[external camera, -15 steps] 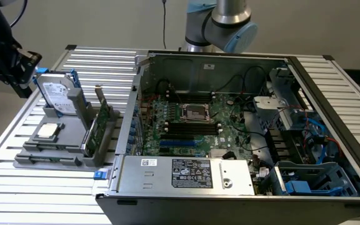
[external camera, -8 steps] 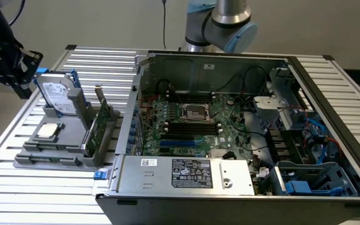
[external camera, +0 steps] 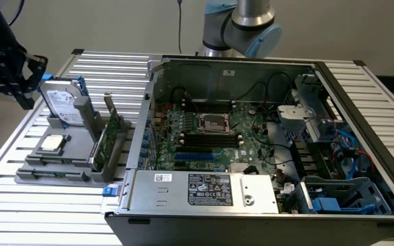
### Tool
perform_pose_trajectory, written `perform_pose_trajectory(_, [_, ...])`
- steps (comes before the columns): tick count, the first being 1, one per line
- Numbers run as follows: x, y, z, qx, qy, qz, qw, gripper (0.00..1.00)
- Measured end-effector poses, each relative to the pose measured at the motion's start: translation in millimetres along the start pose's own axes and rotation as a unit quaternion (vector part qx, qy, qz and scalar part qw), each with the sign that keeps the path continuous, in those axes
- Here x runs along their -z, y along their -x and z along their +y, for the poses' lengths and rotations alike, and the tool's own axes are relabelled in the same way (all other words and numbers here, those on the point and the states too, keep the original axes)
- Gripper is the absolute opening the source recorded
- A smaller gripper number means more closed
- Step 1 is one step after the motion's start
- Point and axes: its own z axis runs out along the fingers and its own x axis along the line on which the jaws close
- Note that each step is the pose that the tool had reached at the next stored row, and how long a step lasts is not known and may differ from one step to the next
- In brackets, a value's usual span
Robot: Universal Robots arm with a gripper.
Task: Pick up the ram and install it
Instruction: 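Pick up the ram and move it above insertion slot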
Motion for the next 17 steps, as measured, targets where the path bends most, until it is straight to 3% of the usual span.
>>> perform_pose_trajectory(4, [-1.5, 0.0, 0.0, 0.037, -0.0003, 0.0012, 0.9993, 0.11])
perform_pose_trajectory(9, [-3.4, 0.0, -0.1, 0.082, -0.0007, 0.0028, 0.9966, 0.11])
perform_pose_trajectory(12, [-4.7, 0.0, -0.2, 0.109, -0.0010, 0.0036, 0.9941, 0.11])
perform_pose_trajectory(17, [-6.9, 0.1, -0.3, 0.154, -0.0014, 0.0052, 0.9880, 0.11])
